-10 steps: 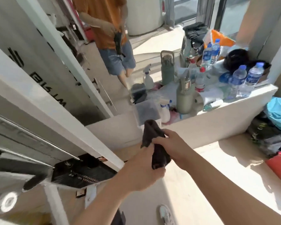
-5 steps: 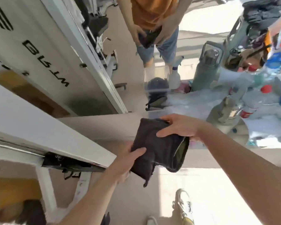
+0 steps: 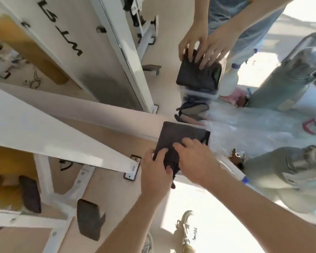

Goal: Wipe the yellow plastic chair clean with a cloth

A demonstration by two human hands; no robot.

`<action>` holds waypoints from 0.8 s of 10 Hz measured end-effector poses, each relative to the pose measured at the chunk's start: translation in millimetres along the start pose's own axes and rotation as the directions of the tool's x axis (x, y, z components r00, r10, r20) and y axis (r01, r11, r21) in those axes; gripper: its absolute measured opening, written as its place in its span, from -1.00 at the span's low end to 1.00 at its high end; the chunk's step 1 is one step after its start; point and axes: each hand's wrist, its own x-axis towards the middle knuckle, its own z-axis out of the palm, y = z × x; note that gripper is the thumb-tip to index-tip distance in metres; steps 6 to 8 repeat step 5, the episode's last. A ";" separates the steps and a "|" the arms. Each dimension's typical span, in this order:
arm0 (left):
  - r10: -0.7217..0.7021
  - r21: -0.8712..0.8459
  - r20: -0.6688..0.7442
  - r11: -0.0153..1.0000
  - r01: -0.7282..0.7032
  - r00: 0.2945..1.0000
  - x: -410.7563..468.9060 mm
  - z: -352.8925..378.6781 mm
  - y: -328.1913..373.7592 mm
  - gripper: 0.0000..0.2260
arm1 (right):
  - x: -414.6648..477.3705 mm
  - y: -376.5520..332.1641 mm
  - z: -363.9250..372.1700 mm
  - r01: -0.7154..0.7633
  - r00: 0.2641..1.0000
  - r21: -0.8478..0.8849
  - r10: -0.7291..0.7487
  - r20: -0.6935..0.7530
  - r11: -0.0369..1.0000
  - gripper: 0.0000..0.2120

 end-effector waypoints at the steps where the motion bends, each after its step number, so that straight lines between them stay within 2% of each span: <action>1: 0.060 0.004 -0.005 0.998 -0.060 0.998 -7.5 5.9 1.4 -0.70 | -15.3 -13.8 22.1 -0.007 0.988 -0.033 0.012 0.152 0.999 -0.43; 2: 0.017 -0.186 0.012 0.982 -0.014 1.000 -3.7 1.8 7.1 -0.72 | -17.1 -19.9 21.4 -0.085 0.989 -0.019 0.087 0.119 0.996 -0.44; 3: -0.025 -0.270 0.147 0.961 0.064 0.989 1.4 -7.7 6.3 -0.65 | -17.9 -17.5 16.5 -0.107 0.987 0.019 0.104 0.125 0.994 -0.58; 4: 0.020 -0.188 0.215 0.982 0.021 0.976 -2.8 -13.4 3.4 -0.53 | -21.8 -20.6 12.4 -0.130 0.983 0.059 0.121 0.135 0.990 -0.57; 5: -0.081 -0.266 0.226 0.954 0.141 0.971 -26.4 -29.3 -1.5 -0.53 | -34.1 -26.3 16.3 -0.166 0.978 0.133 0.146 0.146 0.977 -0.63; 8: -0.081 -0.266 0.226 0.954 0.141 0.971 -26.4 -29.3 -1.5 -0.53 | -34.1 -26.3 16.3 -0.166 0.978 0.133 0.146 0.146 0.977 -0.63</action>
